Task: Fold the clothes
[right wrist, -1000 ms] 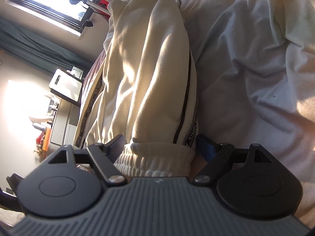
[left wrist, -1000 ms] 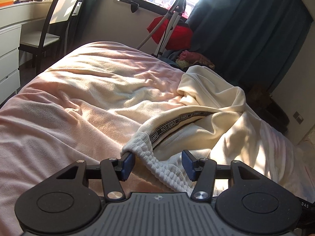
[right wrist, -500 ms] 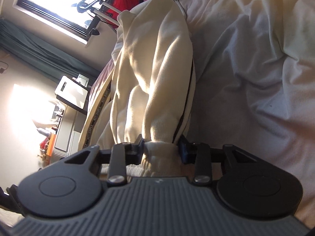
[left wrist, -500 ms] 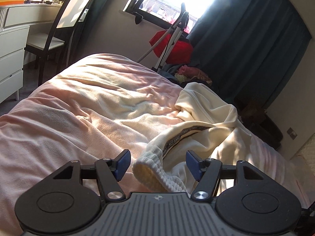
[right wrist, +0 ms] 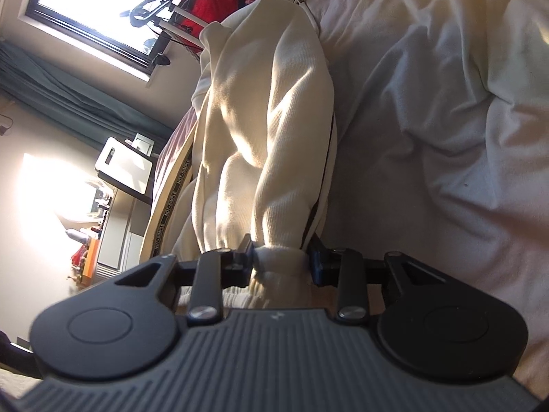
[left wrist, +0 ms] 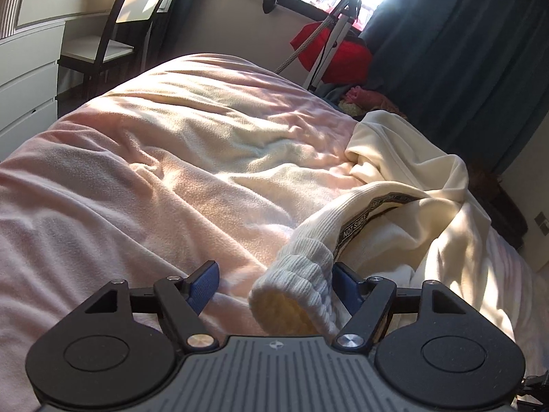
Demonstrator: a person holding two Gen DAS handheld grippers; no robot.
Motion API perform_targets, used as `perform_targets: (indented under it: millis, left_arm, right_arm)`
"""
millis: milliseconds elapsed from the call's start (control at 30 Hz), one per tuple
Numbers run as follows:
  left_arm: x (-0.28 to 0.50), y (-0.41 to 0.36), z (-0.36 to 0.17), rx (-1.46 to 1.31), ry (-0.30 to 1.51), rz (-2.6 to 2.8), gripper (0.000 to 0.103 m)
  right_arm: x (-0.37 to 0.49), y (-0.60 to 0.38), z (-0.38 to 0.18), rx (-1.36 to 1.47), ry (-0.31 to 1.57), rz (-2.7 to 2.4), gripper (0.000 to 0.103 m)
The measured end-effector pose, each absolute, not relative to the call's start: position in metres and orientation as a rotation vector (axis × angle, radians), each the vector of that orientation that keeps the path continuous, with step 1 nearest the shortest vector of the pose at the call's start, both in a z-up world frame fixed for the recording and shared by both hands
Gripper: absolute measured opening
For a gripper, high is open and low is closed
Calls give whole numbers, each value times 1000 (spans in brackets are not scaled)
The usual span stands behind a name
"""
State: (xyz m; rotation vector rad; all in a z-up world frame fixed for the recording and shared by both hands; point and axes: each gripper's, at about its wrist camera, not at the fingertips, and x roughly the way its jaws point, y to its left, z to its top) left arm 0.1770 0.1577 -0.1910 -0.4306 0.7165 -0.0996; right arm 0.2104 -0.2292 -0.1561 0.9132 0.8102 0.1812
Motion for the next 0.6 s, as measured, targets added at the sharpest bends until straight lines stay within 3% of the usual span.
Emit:
perform_targets:
  millis: [100, 167, 300, 433, 500, 567, 600]
  left_arm:
    - [181, 146, -194, -414, 723, -131, 59]
    - [177, 140, -192, -392, 710, -166, 59]
    - [174, 156, -194, -580, 672, -241, 43]
    - [177, 171, -201, -750, 668, -261, 43]
    - [179, 168, -203, -703, 693, -240, 45]
    - [181, 163, -205, -646, 718, -221, 50]
    - [182, 159, -207, -629, 733, -223, 55]
  right_arm:
    - [212, -229, -164, 933, 840, 150, 37]
    - [212, -232, -171, 968, 857, 132, 37]
    - [211, -237, -177, 1073, 834, 166, 39]
    - [210, -241, -175, 1181, 775, 247, 44]
    - [211, -240, -176, 1182, 779, 242, 52]
    - [214, -238, -180, 1181, 800, 219, 74]
    - [215, -237, -182, 1178, 811, 210, 75]
